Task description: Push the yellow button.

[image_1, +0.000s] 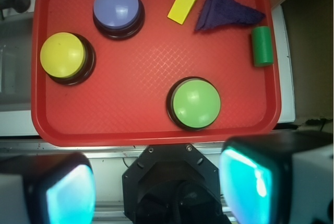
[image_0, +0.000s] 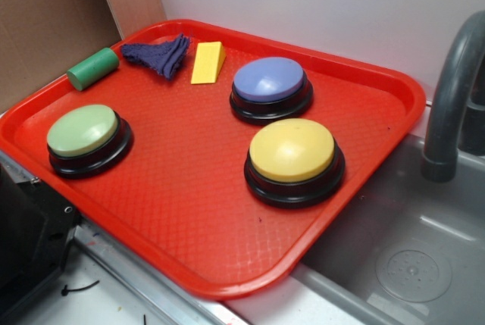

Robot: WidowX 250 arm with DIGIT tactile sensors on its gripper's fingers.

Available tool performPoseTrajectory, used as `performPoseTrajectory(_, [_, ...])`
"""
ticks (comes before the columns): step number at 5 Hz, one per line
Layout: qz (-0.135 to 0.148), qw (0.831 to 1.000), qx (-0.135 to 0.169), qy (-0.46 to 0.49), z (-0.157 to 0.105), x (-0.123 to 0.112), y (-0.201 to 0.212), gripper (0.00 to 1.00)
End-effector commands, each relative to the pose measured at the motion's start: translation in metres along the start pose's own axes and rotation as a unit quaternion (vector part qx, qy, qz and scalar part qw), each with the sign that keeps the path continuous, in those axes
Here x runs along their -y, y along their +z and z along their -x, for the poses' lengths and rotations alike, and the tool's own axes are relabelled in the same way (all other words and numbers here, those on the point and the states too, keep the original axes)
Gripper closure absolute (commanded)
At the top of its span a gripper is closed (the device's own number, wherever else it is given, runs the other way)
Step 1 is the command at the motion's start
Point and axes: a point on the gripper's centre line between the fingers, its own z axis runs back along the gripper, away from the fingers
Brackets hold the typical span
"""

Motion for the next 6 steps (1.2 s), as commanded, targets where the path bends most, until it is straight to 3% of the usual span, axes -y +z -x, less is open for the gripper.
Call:
performPoseTrajectory(1, [0.0,1.0,0.0,0.0,0.0,0.0,0.0,0.0])
performPoseTrajectory(2, [-0.009,0.996,0.018,-0.082,-0.043,0.047,-0.042,0.0])
performPoseTrajectory(3, [-0.019,0.988,-0.004,-0.156,-0.068,0.087,-0.074,0.0])
performPoseTrajectory(4, [-0.05,0.972,-0.012,-0.23,-0.087,0.118,-0.103,0.0])
performPoseTrajectory(6, [-0.017,0.963,-0.007,-0.27,-0.1,0.123,-0.155,0.0])
